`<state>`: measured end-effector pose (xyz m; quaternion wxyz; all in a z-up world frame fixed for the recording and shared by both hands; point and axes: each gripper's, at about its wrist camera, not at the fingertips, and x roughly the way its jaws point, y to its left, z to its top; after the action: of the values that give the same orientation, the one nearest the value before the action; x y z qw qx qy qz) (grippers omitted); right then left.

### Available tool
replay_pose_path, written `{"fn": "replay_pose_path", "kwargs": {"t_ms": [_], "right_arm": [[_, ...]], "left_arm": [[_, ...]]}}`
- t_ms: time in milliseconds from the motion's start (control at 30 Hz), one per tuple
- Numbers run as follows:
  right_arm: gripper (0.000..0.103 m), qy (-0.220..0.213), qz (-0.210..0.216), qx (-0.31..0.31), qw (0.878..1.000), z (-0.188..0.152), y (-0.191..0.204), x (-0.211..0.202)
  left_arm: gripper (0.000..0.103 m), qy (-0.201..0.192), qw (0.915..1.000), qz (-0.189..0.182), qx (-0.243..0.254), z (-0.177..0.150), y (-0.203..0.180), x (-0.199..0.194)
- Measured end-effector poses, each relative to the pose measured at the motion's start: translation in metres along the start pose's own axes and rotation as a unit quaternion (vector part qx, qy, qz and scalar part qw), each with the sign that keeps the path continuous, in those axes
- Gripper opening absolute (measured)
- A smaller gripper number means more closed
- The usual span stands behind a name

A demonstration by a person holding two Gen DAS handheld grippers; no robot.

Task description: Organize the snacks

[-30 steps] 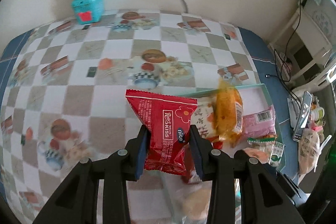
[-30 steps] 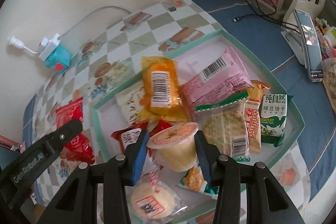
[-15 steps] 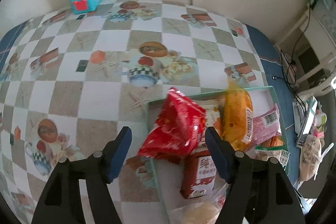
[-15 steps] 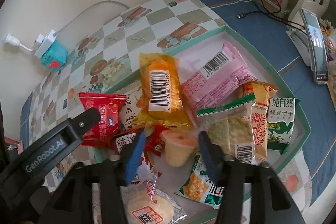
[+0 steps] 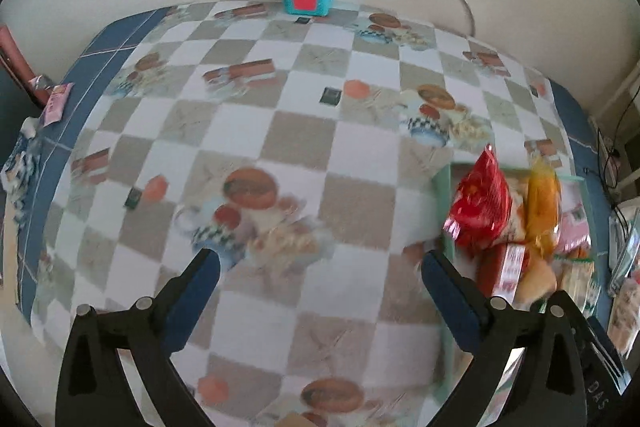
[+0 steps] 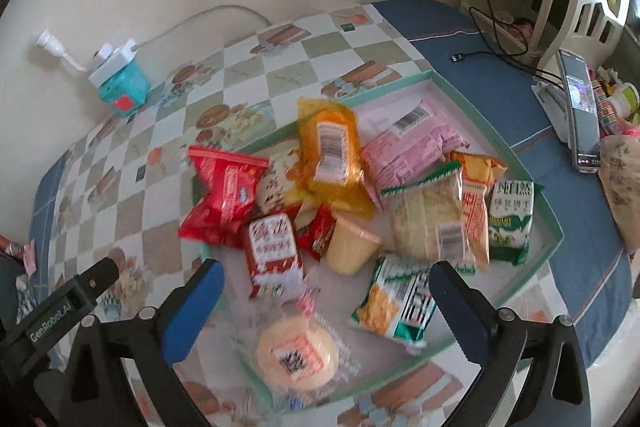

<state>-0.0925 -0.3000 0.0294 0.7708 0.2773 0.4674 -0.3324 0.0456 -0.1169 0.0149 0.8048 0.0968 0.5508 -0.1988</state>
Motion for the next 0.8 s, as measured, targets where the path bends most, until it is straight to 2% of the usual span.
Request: {"fn": "replay_pose_path", "kwargs": {"t_ms": [200,367,500,633,800], "right_arm": [[0.103,-0.018,-0.004,-0.035,0.999,-0.021,0.021,-0.021],[0.103,-0.026,0.003,-0.045,0.999,-0.047,0.026,-0.036],[0.103,-0.028,0.0,-0.05,0.998,-0.066,0.027,-0.043],[0.103,-0.028,-0.006,-0.058,0.998,-0.083,0.026,-0.048],[0.103,-0.026,-0.013,-0.06,0.998,-0.096,0.021,-0.05]], "left_arm": [[0.101,-0.001,0.9999,0.001,0.01,-0.024,0.007,-0.025],[0.101,-0.014,0.9996,0.02,0.012,-0.046,0.022,-0.044],[0.101,-0.016,0.9985,0.049,0.016,-0.07,0.035,-0.048],[0.1,-0.007,0.9982,0.055,0.024,-0.088,0.044,-0.047],[0.101,-0.015,0.9972,0.069,0.026,-0.102,0.049,-0.053]]}}
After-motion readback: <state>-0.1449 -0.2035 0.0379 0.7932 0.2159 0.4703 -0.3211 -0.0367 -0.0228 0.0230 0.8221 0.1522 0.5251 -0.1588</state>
